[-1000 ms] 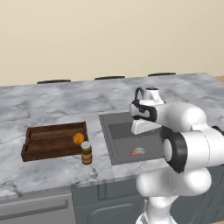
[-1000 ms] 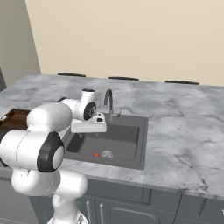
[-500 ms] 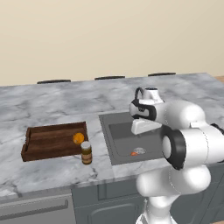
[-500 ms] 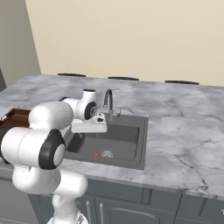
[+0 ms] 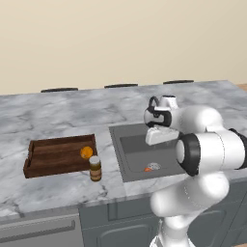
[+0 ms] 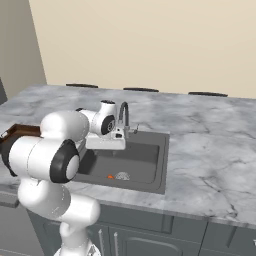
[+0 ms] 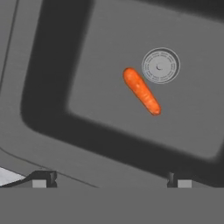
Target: Pick up all produce items and place them in the sink. Turn on the sink faucet to wash them. Then turn the sink off and put them in the tray.
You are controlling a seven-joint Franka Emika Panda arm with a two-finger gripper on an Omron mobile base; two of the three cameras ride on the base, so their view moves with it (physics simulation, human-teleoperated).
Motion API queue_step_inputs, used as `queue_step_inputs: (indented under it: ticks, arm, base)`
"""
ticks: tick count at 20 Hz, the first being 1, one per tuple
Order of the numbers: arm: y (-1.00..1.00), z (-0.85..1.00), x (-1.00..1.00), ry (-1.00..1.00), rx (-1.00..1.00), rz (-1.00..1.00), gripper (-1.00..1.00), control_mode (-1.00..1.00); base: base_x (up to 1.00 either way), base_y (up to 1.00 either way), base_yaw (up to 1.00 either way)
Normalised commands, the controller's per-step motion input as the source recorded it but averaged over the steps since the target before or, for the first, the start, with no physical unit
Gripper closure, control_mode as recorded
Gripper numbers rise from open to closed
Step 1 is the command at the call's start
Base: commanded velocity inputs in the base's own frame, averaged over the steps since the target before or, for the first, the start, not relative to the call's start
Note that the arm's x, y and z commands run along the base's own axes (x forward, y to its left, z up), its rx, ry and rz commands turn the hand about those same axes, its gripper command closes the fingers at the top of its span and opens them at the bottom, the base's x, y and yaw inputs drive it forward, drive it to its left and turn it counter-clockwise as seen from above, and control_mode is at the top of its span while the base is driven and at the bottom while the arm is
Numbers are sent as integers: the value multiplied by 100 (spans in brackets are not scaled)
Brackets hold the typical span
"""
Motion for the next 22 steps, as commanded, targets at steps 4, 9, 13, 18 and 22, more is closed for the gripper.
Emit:
queue_step_inputs:
  ticks: [4,9,13,18,22]
  arm:
    - [-12,-7,22,3,5,0,-100,-100]
    - [-3,-13,18,4,2,0,-100,-100]
    - [0,-19,15,6,0,0,-100,-100]
    - [0,-16,15,7,0,0,-100,-100]
    - [0,-13,16,6,0,0,-100,-100]
  base:
    - [0,0,0]
    - [0,0,0]
    - [0,0,0]
    - [0,0,0]
    - [0,0,0]
